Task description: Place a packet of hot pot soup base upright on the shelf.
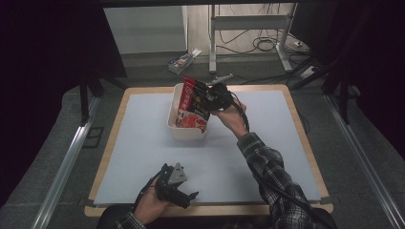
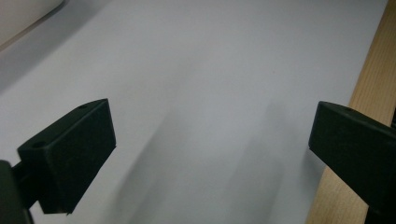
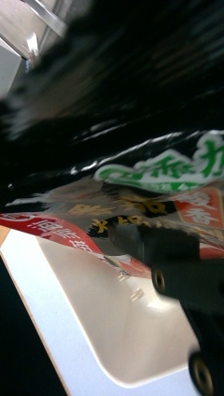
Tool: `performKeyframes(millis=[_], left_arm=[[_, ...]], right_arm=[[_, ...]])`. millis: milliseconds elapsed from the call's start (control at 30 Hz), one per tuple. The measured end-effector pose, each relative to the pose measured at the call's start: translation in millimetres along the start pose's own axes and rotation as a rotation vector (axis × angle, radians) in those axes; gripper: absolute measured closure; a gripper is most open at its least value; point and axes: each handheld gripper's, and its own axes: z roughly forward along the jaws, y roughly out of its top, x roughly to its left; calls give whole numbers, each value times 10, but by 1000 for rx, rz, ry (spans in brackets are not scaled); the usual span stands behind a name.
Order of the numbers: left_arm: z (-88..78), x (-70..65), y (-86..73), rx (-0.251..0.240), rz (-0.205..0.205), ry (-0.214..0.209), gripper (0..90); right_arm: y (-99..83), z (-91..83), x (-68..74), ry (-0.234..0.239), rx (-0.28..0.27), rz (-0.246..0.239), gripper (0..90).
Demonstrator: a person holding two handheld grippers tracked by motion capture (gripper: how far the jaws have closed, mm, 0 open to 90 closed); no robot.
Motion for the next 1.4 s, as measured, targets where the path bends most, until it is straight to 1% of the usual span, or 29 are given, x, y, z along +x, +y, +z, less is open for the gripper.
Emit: performKeyframes(millis=[33,67,167,267,300,367,467,667,700,900,1000,1100,1133,1400], left_arm=[[-7,3,1,-8,-5,0,0],[-15,7,2,-12,-8,-1,0],[-17,16,1,-13,-11,1,0],[-7,14,0,-9,-12,0,0],[-4,11,1,-8,-11,-1,0],[1,9,0,-3,-8,-2,0],[4,6,-3,0,-8,-3,0],[1,11,-3,-2,-11,-1,0],[1,11,-3,2,-6,-1,0],[15,-2,-4,11,3,-1,0],[14,-1,-2,9,3,-1,0],[11,3,-3,9,1,-1,0],[11,3,-3,9,1,-1,0],[17,-4,-1,13,6,2,4]], right_arm=[[8,2,-3,3,1,-3,348],[19,-3,-9,4,5,-4,294],[24,-10,-18,9,12,-1,251],[22,-11,-43,32,22,22,167],[18,-9,-51,45,27,31,145],[1,-10,-66,69,35,33,102],[-10,-19,-68,79,34,26,86],[-24,-82,-52,80,32,4,61],[-27,-92,-51,81,33,1,57],[-60,-141,-46,83,31,-5,52],[-85,-167,-43,91,34,-8,51],[-107,-195,-29,91,43,-24,52],[-120,-220,-12,84,43,-33,51],[-170,-315,13,90,30,-38,49]])
